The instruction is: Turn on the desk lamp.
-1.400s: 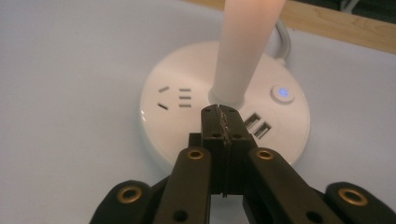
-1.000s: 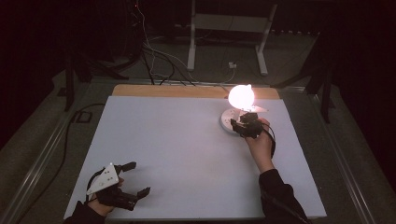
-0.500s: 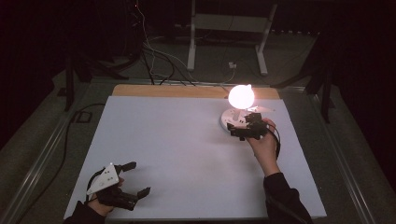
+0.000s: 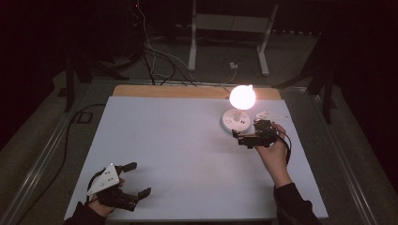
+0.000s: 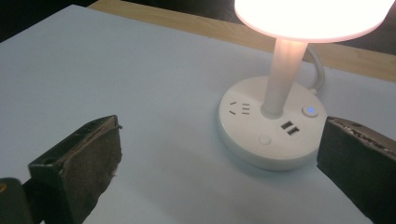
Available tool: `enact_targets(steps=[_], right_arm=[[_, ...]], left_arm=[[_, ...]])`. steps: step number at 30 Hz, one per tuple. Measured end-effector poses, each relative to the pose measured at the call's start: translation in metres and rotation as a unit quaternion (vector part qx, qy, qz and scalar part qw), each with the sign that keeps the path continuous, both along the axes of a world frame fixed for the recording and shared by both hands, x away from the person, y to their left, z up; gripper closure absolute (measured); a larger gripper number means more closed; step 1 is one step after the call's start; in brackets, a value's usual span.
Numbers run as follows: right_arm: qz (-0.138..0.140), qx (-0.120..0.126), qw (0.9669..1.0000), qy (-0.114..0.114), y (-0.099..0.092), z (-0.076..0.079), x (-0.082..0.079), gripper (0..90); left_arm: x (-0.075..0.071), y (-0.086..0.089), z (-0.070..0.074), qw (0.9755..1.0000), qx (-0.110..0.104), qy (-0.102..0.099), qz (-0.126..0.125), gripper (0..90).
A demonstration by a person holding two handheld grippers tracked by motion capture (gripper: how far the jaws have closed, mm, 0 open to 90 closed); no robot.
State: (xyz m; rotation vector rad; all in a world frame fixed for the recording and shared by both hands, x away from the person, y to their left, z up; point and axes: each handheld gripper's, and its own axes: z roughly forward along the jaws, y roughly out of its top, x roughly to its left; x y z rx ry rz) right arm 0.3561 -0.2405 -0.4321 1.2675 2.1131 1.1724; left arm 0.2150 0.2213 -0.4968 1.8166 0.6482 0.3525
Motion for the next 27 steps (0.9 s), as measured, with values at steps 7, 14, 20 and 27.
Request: enact_targets(steps=[7,14,20,27], right_arm=[[0.016,0.004,0.9998,-0.013,-0.003,-0.004,-0.026,0.0],[0.029,0.004,0.9994,-0.015,-0.009,-0.015,-0.049,0.0],[0.037,-0.006,0.9993,-0.009,-0.014,-0.029,-0.062,0.0],[0.046,-0.008,0.9989,0.001,-0.023,-0.046,-0.081,0.0]], left_arm=[[0.000,0.000,0.000,1.0000,-0.002,0.000,0.000,0.4],[0.000,0.001,0.000,1.0000,-0.002,0.001,0.000,0.4],[-0.001,0.000,0.000,1.0000,-0.001,0.001,-0.001,0.4],[-0.001,0.001,0.001,1.0000,-0.003,0.000,0.001,0.4]])
